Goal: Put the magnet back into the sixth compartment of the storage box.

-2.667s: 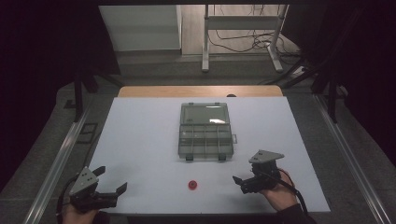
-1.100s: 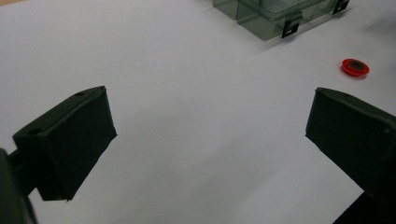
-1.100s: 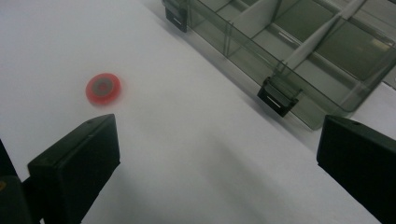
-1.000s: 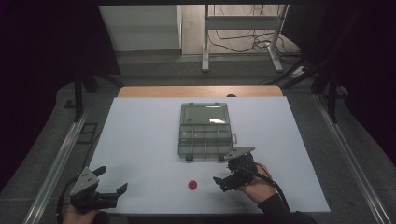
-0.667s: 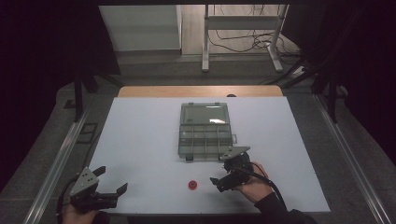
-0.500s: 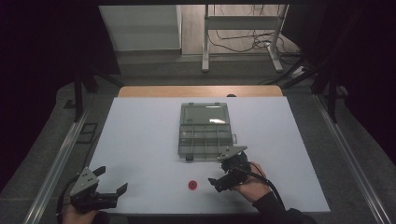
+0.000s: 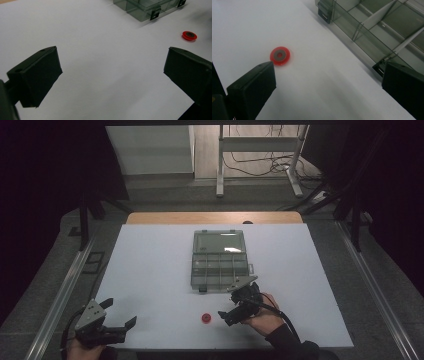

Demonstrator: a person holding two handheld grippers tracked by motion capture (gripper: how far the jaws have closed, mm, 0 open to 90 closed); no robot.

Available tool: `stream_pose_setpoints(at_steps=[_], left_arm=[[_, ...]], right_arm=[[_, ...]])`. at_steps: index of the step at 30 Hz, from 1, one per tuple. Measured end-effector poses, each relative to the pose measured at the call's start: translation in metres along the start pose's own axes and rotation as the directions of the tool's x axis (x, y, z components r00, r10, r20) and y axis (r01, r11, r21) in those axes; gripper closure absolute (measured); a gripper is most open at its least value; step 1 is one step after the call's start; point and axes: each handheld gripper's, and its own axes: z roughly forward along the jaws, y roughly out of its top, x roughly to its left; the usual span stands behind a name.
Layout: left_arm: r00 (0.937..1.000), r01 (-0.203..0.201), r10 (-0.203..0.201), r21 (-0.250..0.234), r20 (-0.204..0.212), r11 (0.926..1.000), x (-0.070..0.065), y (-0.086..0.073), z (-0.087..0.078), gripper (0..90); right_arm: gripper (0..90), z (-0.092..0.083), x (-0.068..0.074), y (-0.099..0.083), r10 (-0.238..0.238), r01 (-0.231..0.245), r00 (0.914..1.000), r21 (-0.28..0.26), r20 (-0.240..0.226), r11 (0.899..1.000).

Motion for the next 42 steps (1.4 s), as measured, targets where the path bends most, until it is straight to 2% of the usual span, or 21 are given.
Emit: stream_pose_setpoints(at_steps=[11,33,42], left_arm=[[1.0,0.0,0.0,0.0,0.0,1.0,0.0,0.0,0.0,1.6],[1.0,0.0,0.0,0.001,0.001,1.0,0.0,0.0,0.0,1.5],[1.0,-0.003,0.003,0.003,0.002,1.0,0.0,0.0,0.0,1.5]], right_arm=[[0.0,0.008,0.007,0.008,-0.035,0.035,0.9994,0.014,-0.01,0.999],[0.0,0.021,0.021,0.022,-0.064,0.066,0.9962,0.035,-0.06,0.997],[0.0,0.028,0.028,0.026,-0.082,0.085,0.9946,0.05,-0.064,0.995]])
